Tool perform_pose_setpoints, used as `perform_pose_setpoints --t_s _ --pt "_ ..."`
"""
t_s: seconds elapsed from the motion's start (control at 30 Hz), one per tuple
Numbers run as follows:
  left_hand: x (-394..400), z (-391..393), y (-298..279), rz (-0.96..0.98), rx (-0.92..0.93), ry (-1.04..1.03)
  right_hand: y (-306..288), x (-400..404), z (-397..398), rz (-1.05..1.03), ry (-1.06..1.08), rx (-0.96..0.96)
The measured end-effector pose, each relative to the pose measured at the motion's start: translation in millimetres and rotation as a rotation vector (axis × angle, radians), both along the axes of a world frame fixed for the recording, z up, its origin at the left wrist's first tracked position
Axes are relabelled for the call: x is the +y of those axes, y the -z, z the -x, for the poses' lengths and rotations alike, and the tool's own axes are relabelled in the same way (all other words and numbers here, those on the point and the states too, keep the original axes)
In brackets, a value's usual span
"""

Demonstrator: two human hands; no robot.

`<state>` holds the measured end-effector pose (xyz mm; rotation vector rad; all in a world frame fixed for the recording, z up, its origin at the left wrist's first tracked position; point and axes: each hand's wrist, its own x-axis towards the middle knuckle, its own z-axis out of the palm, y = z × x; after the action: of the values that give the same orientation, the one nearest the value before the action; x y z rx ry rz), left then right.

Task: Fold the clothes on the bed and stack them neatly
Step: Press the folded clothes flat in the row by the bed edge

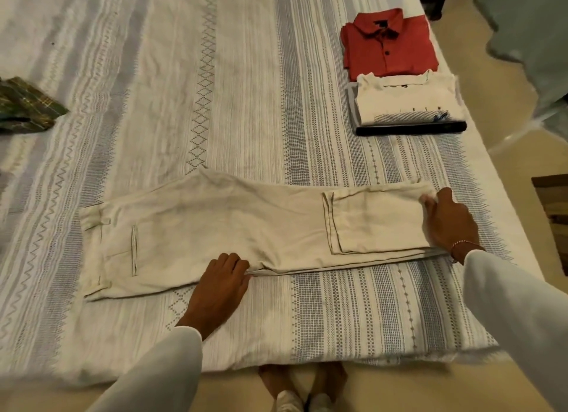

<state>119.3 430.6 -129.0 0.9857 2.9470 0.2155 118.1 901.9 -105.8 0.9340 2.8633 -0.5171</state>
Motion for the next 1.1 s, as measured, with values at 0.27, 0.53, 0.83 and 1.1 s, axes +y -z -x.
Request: perform_pose_setpoints --t_s 0.27,0.53,0.83,1.1 --pt "-18 1 -12 -0.036 -0.014 0.155 6 -2 2 -0.004 0.006 -0.027" --pt "17 18 -19 -0.129 -0.083 0.013 11 3 2 0.132 0.037 0.035" --pt "176 37 -7 0.044 -0.330 0.148 -14 18 10 0.311 0.054 0.098" --pt "180 45 -56 -0.784 -0.988 -0.393 -109 -65 36 0.339 -0.146 0.259"
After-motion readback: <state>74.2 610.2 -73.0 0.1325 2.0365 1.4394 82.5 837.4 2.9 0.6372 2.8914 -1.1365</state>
